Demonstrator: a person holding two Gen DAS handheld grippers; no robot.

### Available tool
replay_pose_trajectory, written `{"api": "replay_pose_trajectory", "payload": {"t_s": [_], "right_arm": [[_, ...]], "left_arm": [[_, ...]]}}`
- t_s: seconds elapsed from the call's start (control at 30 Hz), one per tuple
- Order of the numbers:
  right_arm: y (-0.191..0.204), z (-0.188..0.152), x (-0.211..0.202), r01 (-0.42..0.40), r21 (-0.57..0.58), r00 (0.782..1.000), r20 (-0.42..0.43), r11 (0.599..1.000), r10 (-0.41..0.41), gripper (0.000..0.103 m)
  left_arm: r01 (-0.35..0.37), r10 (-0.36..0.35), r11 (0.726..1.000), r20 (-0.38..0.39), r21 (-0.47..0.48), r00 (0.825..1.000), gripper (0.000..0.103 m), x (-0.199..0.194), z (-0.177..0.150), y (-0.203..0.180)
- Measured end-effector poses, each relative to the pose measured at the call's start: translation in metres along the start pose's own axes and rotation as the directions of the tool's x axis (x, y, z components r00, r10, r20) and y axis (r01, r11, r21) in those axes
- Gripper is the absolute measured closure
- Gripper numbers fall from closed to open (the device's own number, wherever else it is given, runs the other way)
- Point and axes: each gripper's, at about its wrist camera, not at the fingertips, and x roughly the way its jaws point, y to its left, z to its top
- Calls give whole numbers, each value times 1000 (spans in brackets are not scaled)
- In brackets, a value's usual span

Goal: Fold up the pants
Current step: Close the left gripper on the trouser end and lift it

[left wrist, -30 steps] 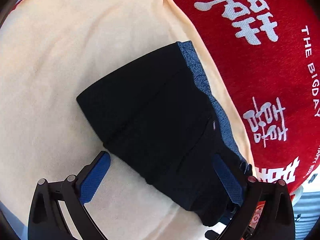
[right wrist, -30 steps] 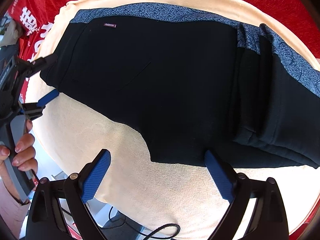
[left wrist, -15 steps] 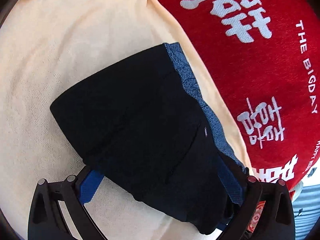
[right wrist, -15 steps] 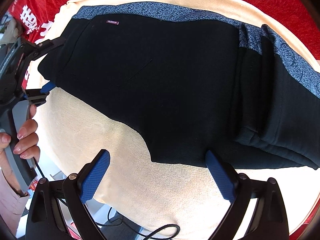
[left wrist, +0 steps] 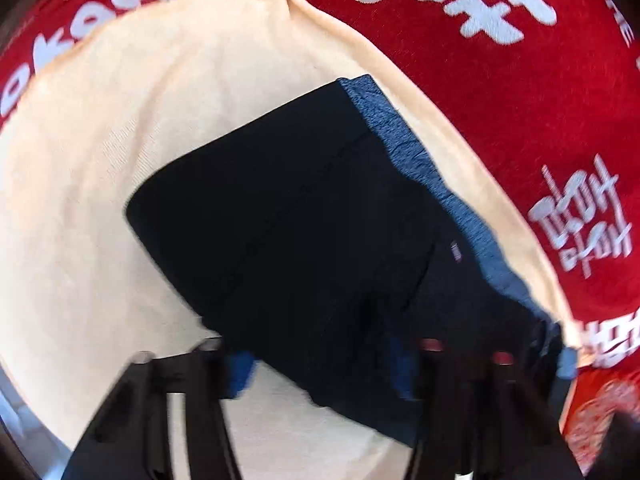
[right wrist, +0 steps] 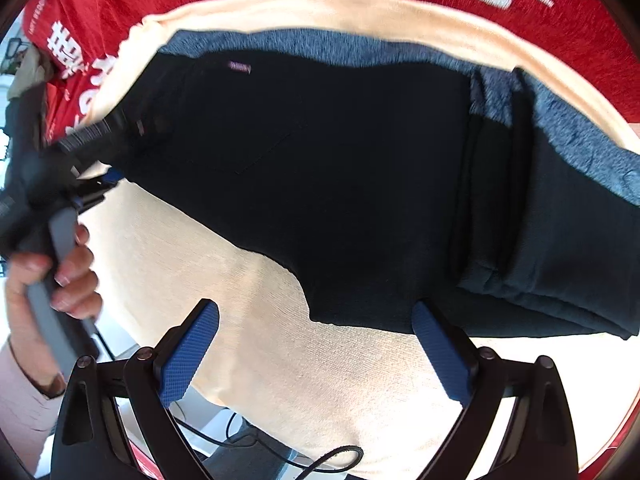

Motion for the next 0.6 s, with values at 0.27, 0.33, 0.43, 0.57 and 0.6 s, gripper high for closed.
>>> {"api": "replay_pose_trajectory", "payload": {"t_s": [0.27,0.33,0.43,0.57,0.6], "right_arm": [[-12,26,-20,-73,67,997,4,995,73,5],[-11,40,-27,-122,77,993,8,990,122,5],[5,77,-38,-198,36,980,4,980,198,5],[55,139,-41,-290,-51,956,-60,956,286,5],[74,157,-36,-312,-77,948,-95,947,305,5]], "left_arm": [[-174,121,929,174,326,977,67,-24,-24,-45],[-209,141,907,204,364,969,67,-25,-29,-51],[-245,162,882,228,403,960,67,-25,-32,-52],[-274,170,852,260,447,951,67,-24,-40,-58],[-281,171,844,267,457,948,67,-25,-41,-58]]}}
